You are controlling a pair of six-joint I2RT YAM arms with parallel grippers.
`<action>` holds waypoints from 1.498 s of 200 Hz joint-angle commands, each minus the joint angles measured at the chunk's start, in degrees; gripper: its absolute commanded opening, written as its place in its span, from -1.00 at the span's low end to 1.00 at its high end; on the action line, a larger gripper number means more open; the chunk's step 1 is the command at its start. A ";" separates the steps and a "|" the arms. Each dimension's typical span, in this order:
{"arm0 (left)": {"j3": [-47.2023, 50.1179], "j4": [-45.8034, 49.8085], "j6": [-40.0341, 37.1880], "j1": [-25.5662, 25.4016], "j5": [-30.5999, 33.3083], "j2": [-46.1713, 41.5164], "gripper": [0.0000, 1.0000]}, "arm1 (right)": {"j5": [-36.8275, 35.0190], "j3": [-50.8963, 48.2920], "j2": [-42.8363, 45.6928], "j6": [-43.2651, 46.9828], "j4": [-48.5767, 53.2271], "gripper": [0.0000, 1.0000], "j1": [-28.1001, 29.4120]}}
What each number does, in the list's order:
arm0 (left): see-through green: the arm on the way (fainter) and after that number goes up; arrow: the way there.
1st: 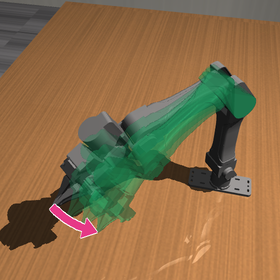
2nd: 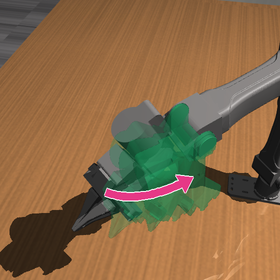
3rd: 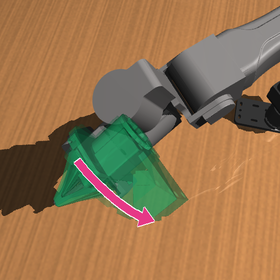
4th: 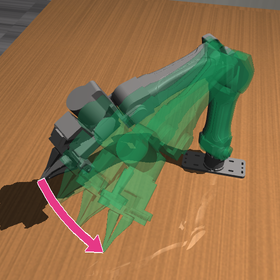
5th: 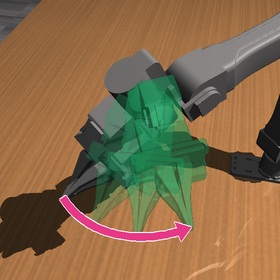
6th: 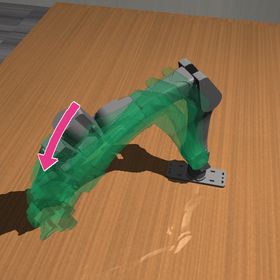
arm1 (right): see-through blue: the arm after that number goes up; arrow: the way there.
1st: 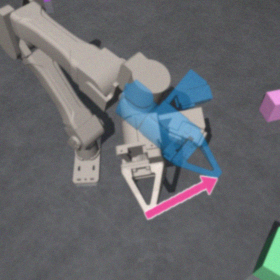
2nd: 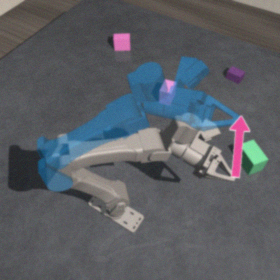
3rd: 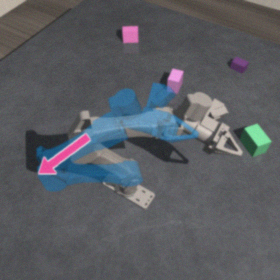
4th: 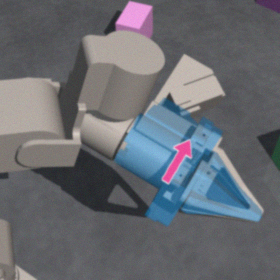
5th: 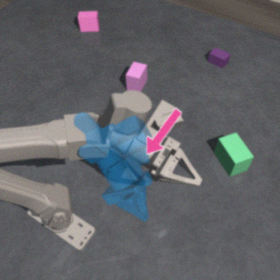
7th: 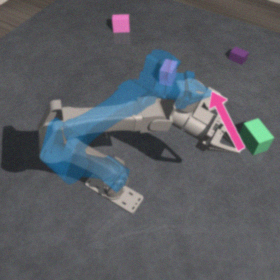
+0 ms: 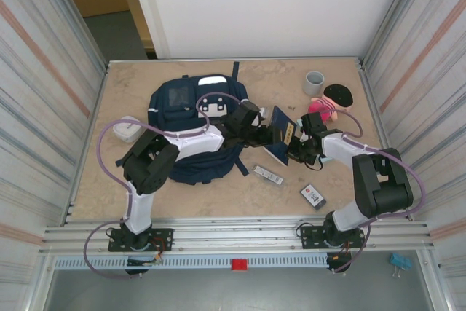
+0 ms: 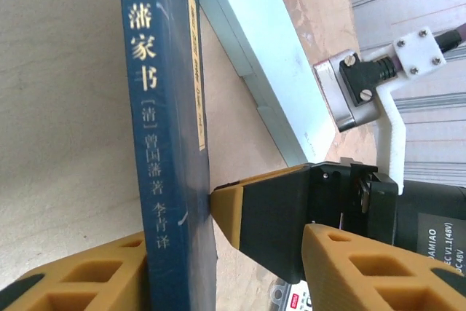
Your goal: Pack the student bag
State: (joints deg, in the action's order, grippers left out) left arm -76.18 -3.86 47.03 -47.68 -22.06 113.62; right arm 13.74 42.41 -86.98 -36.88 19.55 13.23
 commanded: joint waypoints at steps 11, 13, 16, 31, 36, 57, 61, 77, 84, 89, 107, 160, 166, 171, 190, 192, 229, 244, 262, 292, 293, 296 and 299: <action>-2.65 5.66 -2.43 -0.22 2.68 1.00 -0.16 | 0.79 -0.34 0.61 -0.29 1.64 -0.85 0.35; -2.68 6.18 -2.68 -0.22 3.13 0.92 -0.19 | 0.77 -0.32 0.70 -0.29 1.65 -0.85 0.33; -2.75 6.95 -3.03 -0.22 3.83 0.84 -0.23 | 0.77 -0.33 0.99 -0.34 1.67 -0.85 0.37; -2.92 9.75 -4.93 -0.19 7.51 0.17 -0.47 | 0.80 -0.40 2.69 -0.55 1.57 -0.78 0.06; -2.98 10.98 -5.67 -0.28 8.97 -0.12 -0.56 | 0.89 -0.48 3.58 -0.48 1.50 -0.75 -0.03; -2.60 13.59 -8.09 -0.33 13.60 -2.36 -0.82 | 0.91 -0.75 8.89 -0.56 1.17 -0.47 -0.44; -2.17 13.49 -8.45 -0.39 14.20 -2.96 -0.86 | 1.06 -0.76 10.13 -0.49 1.00 -0.43 -0.55; -0.10 12.12 -10.16 -0.44 15.55 -6.73 -0.96 | 1.74 -1.10 15.96 -0.38 0.25 -0.17 -0.99; 1.24 10.95 -11.09 -0.47 15.78 -8.76 -1.00 | 2.26 -1.18 18.59 -0.31 -0.43 -0.08 -1.16; 2.39 9.91 -11.91 -0.48 15.52 -10.44 -1.00 | 2.66 -1.32 20.53 -0.21 -1.03 -0.03 -1.27; 8.93 3.50 -14.46 -0.42 14.11 -18.15 -1.00 | 4.23 -2.53 27.41 -0.57 -5.84 0.10 -1.04; 33.22 -14.86 -17.25 -0.43 13.33 -44.81 -1.00 | 11.06 -10.56 40.36 -2.40 -28.28 0.30 3.70; 35.56 -16.29 -17.21 -0.33 12.84 -47.76 -1.00 | 11.56 -11.85 41.37 -2.63 -30.47 0.34 4.42; 37.32 -17.54 -17.23 -0.24 12.20 -50.12 -1.00 | 11.81 -13.08 42.16 -2.89 -32.58 0.37 4.93; 42.26 -19.43 -15.91 0.69 9.20 -58.37 -1.00 | 12.16 -17.12 44.85 -4.05 -40.07 0.71 6.69; 42.63 -19.46 -15.65 0.78 8.98 -59.16 -1.00 | 12.18 -17.41 45.00 -4.07 -40.70 0.75 6.82; 47.77 -20.56 -12.77 1.70 5.78 -69.52 -1.00 | 19.06 -16.12 43.47 -4.77 -44.42 0.98 8.75; 48.38 -21.17 -12.45 2.01 4.36 -71.59 -1.00 | 23.26 -13.90 40.21 -5.91 -45.69 0.98 9.67; 48.34 -22.06 -11.55 2.62 2.49 -72.47 -1.00 | 25.19 -12.54 36.61 -7.72 -50.01 0.98 11.76; 47.02 -22.88 -10.14 3.73 -0.36 -71.16 -1.00 | 31.08 -9.32 31.34 -8.24 -53.11 0.98 14.60; 46.97 -22.91 -10.04 3.73 -0.44 -71.12 -1.00 | 31.44 -9.25 31.12 -8.22 -53.12 0.98 14.61; 46.92 -22.99 -9.95 3.74 -0.51 -70.95 -1.00 | 32.64 -8.85 30.66 -8.15 -53.07 0.98 14.75; 46.85 -23.22 -9.89 3.74 -0.59 -70.78 -1.00 | 33.64 -8.49 30.57 -8.12 -53.20 0.98 14.91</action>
State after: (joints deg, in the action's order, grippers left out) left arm -28.10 -21.85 35.42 -44.56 -19.16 42.54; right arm 38.61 29.95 -54.13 -43.55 -28.60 26.79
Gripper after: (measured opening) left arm 0.119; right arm 0.988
